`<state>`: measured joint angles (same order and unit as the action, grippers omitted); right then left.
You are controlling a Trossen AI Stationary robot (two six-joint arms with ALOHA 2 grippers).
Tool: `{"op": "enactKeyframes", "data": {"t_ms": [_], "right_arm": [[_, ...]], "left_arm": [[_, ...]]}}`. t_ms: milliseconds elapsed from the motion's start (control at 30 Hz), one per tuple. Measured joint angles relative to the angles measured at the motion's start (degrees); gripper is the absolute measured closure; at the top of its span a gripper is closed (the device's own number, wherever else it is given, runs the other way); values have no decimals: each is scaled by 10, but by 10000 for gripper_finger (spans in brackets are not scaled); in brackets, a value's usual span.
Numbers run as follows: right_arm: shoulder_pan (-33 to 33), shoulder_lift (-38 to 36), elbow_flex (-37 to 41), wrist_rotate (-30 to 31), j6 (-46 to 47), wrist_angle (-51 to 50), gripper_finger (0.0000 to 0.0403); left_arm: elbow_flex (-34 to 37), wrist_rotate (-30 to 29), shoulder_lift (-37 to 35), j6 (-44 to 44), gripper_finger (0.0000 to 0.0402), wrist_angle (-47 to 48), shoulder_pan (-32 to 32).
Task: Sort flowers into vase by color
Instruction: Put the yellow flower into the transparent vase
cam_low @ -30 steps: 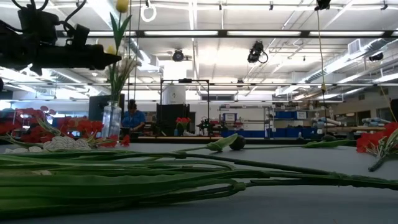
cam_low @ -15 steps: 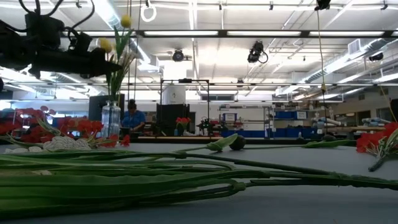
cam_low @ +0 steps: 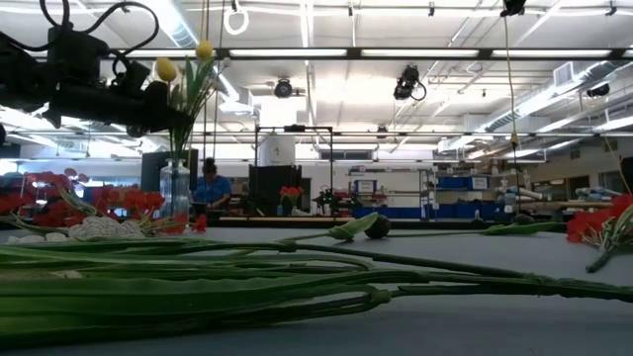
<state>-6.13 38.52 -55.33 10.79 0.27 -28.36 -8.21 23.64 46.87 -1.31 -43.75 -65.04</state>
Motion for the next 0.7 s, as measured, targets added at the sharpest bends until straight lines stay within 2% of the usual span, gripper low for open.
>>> {"op": "enactKeyframes", "data": {"t_ms": [167, 300, 400, 500, 700], "right_arm": [[0, 0, 0, 0, 0, 0, 344], [0, 0, 0, 0, 0, 0, 344], [0, 0, 0, 0, 0, 0, 344], [0, 0, 0, 0, 0, 0, 344], [0, 0, 0, 0, 0, 0, 344]], "left_arm": [[0, 1, 0, -2, 366, 0, 0], [0, 16, -5, -39, 317, -2, 0], [0, 44, -17, -41, 276, -3, 0], [0, 46, -29, -47, 242, 11, 0], [0, 45, -50, -83, 223, 56, 0]]}}
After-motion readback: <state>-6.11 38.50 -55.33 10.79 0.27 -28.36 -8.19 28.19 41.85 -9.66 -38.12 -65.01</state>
